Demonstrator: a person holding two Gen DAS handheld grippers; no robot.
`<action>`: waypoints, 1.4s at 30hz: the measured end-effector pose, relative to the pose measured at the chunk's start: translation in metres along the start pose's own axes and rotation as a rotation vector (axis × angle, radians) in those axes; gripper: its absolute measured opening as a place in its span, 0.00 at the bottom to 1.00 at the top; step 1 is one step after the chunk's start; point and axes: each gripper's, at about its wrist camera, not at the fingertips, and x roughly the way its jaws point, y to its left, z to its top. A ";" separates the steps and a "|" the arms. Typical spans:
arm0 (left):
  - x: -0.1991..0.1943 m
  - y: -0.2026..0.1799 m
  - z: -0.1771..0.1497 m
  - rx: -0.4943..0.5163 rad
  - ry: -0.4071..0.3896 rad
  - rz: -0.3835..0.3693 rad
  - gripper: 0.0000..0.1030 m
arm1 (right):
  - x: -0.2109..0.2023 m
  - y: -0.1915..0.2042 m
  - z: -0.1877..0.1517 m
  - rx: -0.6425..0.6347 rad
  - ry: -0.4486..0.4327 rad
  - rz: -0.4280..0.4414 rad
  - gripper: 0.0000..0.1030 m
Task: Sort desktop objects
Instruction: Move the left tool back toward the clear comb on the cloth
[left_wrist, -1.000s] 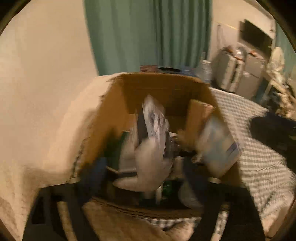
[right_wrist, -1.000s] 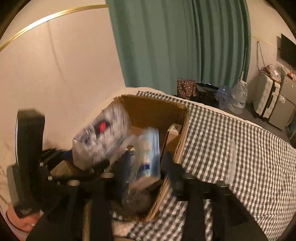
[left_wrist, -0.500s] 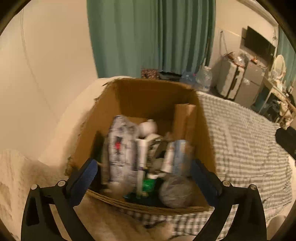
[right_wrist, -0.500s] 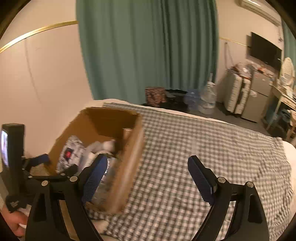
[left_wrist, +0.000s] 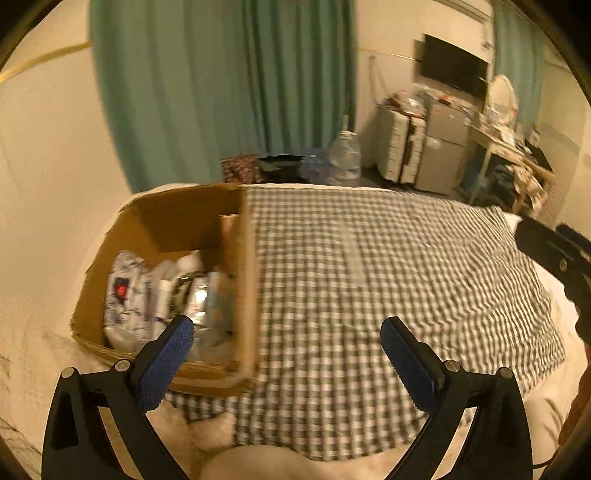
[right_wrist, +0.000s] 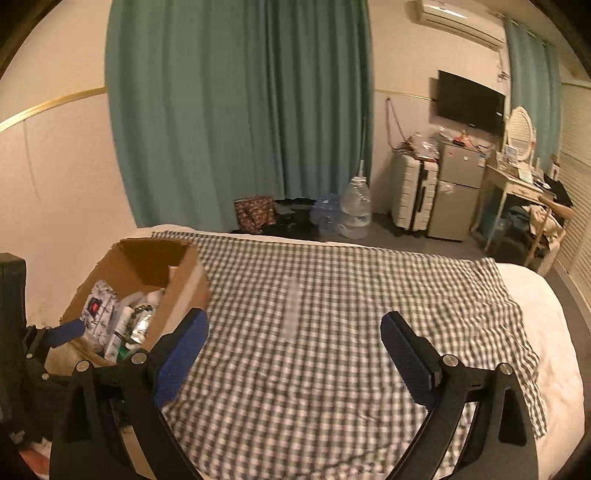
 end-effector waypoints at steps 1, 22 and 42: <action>-0.001 -0.011 -0.002 0.021 -0.003 -0.005 1.00 | -0.004 -0.008 -0.002 0.010 0.000 0.002 0.92; 0.128 -0.104 -0.003 -0.014 0.123 0.021 1.00 | 0.062 -0.147 -0.067 0.225 0.063 -0.128 0.95; 0.310 -0.097 0.020 -0.052 0.121 0.024 0.94 | 0.212 -0.196 -0.093 0.231 0.201 -0.101 0.95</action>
